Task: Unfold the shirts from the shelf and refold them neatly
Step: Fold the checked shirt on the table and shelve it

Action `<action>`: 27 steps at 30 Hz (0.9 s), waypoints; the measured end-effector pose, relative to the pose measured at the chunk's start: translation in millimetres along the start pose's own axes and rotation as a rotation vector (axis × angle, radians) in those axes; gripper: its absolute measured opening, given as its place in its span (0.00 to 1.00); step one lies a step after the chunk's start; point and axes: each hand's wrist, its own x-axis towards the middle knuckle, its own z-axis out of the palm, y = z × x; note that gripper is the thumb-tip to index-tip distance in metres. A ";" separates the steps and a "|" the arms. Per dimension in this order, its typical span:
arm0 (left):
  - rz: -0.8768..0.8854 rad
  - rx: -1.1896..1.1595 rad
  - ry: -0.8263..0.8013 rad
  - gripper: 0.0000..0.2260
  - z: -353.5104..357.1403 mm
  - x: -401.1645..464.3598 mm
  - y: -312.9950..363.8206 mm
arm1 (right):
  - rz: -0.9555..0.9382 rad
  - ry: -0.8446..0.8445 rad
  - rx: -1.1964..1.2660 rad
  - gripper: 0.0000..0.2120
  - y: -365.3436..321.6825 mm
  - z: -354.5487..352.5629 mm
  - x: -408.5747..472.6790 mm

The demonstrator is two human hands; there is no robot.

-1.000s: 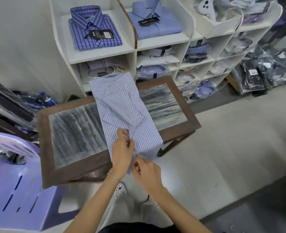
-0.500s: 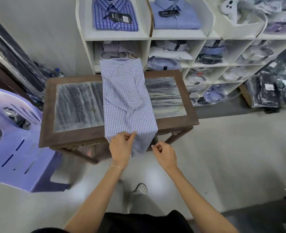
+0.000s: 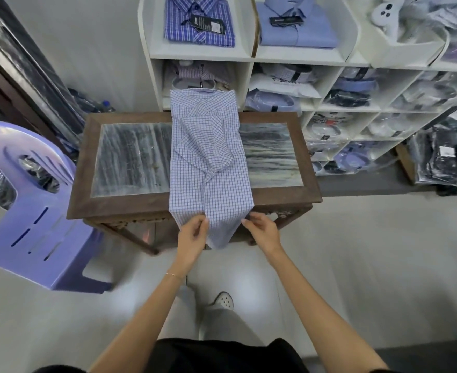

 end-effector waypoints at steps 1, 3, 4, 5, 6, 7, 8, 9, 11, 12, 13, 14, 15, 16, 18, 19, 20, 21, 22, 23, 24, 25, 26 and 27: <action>-0.005 -0.044 -0.004 0.09 -0.2 -1.3 3.1 | 0.003 -0.033 0.059 0.16 -3.3 -1.1 1.2; -0.012 -0.119 -0.001 0.12 1.0 0.2 16.3 | -0.006 -0.084 0.122 0.12 -9.8 -1.9 1.8; -0.012 -0.133 0.014 0.14 1.7 2.5 22.3 | -0.022 -0.086 0.133 0.10 -10.8 -1.5 2.8; -0.014 -0.127 0.039 0.15 2.2 5.3 24.9 | -0.044 -0.070 0.141 0.09 -10.6 -0.7 4.4; -0.019 -0.098 0.067 0.16 2.4 7.5 23.6 | -0.068 -0.043 0.131 0.09 -10.4 0.0 5.7; -0.033 -0.043 0.090 0.16 1.9 8.3 20.2 | -0.083 -0.015 0.102 0.09 -10.9 0.7 6.5; -0.052 0.029 0.106 0.17 0.6 8.0 15.2 | -0.089 0.008 0.048 0.10 -11.2 1.2 7.3; -0.073 0.099 0.121 0.18 -1.2 7.0 9.3 | -0.097 0.031 -0.015 0.10 -11.6 1.5 8.2; -0.103 0.155 0.165 0.17 -7.2 5.1 1.0 | -0.120 0.100 -0.125 0.10 -13.8 -0.1 8.0; -0.100 0.143 0.187 0.16 -11.5 5.5 2.1 | -0.126 0.147 -0.153 0.10 -14.5 -1.1 7.6; -0.087 0.124 0.203 0.15 -15.7 7.2 5.4 | -0.135 0.191 -0.159 0.12 -16.0 -2.1 7.4; -0.067 0.106 0.213 0.15 -19.5 10.1 11.2 | -0.158 0.227 -0.152 0.14 -18.2 -3.1 7.6; -0.051 0.083 0.224 0.15 -22.8 14.6 18.4 | -0.188 0.247 -0.142 0.16 -22.0 -3.6 8.1; -0.040 0.042 0.238 0.14 -25.8 20.1 27.2 | -0.222 0.254 -0.131 0.17 -27.9 -3.4 9.1; -0.052 -0.063 0.269 0.11 -30.8 34.4 44.2 | -0.299 0.248 -0.097 0.16 -47.2 -0.1 11.8; -0.065 -0.103 0.274 0.11 -33.2 42.5 51.5 | -0.332 0.242 -0.073 0.14 -58.9 3.0 14.1; -0.075 -0.128 0.268 0.10 -35.7 51.6 57.1 | -0.359 0.238 -0.047 0.12 -71.3 6.3 17.7; -0.086 -0.143 0.255 0.10 -37.9 62.1 60.4 | -0.378 0.235 -0.021 0.10 -83.3 9.9 23.5; -0.098 -0.159 0.240 0.10 -40.1 72.9 62.4 | -0.392 0.236 -0.002 0.08 -95.5 13.4 29.9; -0.118 -0.178 0.228 0.10 -42.5 84.0 64.3 | -0.396 0.233 0.019 0.06 -107.4 17.1 37.5; -0.143 -0.206 0.219 0.10 -45.0 95.3 66.4 | -0.382 0.223 0.039 0.04 -117.3 21.3 47.1; -0.168 -0.231 0.212 0.10 -47.6 105.8 68.6 | -0.352 0.208 0.057 0.03 -125.5 25.7 58.2; -0.184 -0.255 0.205 0.11 -49.7 116.5 70.8 | -0.316 0.198 0.063 0.06 -133.7 30.0 69.2; -0.196 -0.272 0.195 0.11 -51.9 126.0 73.9 | -0.278 0.186 0.072 0.09 -141.2 34.1 80.2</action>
